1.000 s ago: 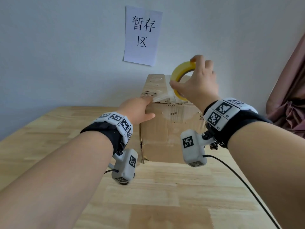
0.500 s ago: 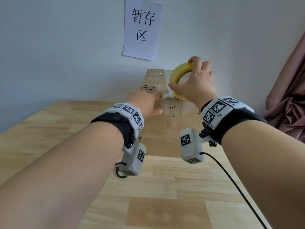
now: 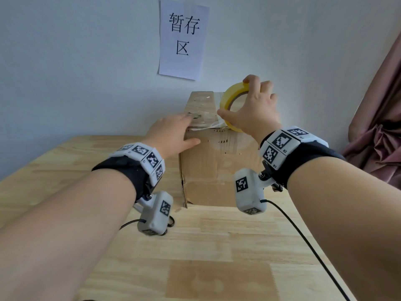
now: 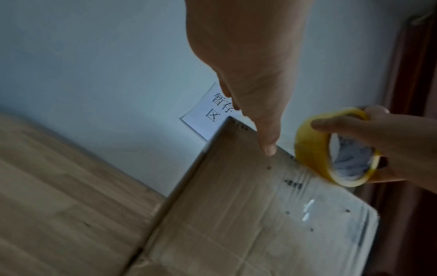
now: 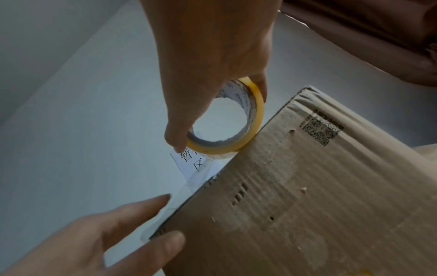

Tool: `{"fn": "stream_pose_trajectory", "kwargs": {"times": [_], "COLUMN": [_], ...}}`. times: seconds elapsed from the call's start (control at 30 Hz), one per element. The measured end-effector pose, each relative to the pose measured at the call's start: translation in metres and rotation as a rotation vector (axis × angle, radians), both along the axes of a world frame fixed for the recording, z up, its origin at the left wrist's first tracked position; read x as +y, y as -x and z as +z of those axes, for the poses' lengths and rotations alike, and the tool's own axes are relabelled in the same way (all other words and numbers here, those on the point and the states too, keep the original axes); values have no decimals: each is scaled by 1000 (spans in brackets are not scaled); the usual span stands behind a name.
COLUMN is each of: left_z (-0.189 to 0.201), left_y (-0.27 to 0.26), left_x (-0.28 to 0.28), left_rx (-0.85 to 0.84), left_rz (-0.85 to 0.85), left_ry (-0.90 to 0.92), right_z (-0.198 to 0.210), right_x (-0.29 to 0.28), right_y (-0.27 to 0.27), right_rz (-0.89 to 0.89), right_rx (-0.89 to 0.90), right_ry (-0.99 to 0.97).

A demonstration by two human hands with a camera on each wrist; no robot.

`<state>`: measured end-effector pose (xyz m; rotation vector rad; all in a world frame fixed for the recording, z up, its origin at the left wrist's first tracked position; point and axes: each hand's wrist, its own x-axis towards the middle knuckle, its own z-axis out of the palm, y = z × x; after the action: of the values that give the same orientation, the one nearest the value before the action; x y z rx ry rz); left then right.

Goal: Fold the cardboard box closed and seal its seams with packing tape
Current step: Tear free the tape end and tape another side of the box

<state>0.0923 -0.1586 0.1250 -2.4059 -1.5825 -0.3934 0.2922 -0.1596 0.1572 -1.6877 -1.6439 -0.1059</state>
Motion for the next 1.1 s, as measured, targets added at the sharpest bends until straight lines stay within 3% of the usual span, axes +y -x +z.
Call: {"fn": "stream_pose_trajectory", "kwargs": {"times": [0.13,0.23,0.33,0.63,0.9,1.1], "left_z": [-4,-10,-13,-14,-10,-8], "left_y": [-28,-34,-29,-8,-15,-15], "left_x": [6,12,18,16,14,16], "left_rx": [67,53,19,-16,-129,-82], "left_rz": [-65,-19,-8,-45,-62,-47], "left_ry": [79,63,16,-29,21,43], "right_z": [-2,-2,2,4,24,31], "right_x": [0,0,2,3,0,-8], "right_y": [0,-4,-2,30,26,10], "right_rz": [12,74,84,33,12,-69], "right_rx": [5,155,317,464,419,334], "right_ry": [-13,-49,-73,-50,-24,-20]}}
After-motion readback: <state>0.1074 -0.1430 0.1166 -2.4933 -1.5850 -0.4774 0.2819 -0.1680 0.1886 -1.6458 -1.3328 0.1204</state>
